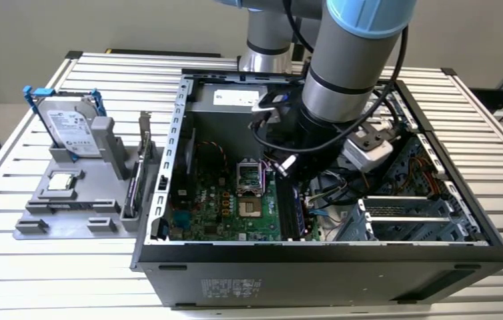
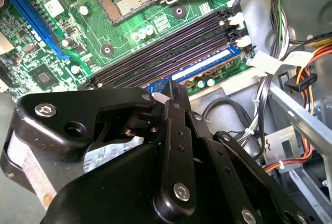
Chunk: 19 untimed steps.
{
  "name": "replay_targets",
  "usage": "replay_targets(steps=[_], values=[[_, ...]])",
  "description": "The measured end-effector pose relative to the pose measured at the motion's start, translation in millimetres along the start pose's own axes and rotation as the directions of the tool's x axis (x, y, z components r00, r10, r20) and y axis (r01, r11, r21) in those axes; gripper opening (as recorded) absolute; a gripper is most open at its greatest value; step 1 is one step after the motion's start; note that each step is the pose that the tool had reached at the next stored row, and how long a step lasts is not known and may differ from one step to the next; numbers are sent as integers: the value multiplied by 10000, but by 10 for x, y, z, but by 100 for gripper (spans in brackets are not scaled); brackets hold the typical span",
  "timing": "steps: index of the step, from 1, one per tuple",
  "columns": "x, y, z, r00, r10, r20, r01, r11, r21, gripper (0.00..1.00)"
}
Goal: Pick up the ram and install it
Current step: 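Press down the ram until it locks into place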
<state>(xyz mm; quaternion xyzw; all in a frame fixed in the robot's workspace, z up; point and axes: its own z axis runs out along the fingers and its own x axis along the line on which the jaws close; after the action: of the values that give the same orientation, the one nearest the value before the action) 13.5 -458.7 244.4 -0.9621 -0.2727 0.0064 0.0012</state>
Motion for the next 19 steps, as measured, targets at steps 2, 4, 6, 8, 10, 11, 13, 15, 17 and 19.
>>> replay_targets(steps=[2,4,6,8,10,11,13,15,17,19], values=[[0,0,0,9999,-139,1,139,9999,-2,0],[0,-1,0,9996,-269,1,269,9996,-3,0],[0,-1,0,9993,-361,2,361,9993,-5,0],[0,-1,0,9990,-448,2,448,9990,-5,0],[0,-1,0,9986,-529,3,529,9986,-6,0],[0,-1,0,9984,-571,4,571,9984,-6,0],[0,-1,0,9978,-656,4,656,9978,-7,0],[0,-1,0,9971,-763,4,763,9971,-8,0],[1,-1,0,9964,-853,5,853,9964,-9,0],[0,-1,0,9956,-936,6,936,9956,-11,0]])
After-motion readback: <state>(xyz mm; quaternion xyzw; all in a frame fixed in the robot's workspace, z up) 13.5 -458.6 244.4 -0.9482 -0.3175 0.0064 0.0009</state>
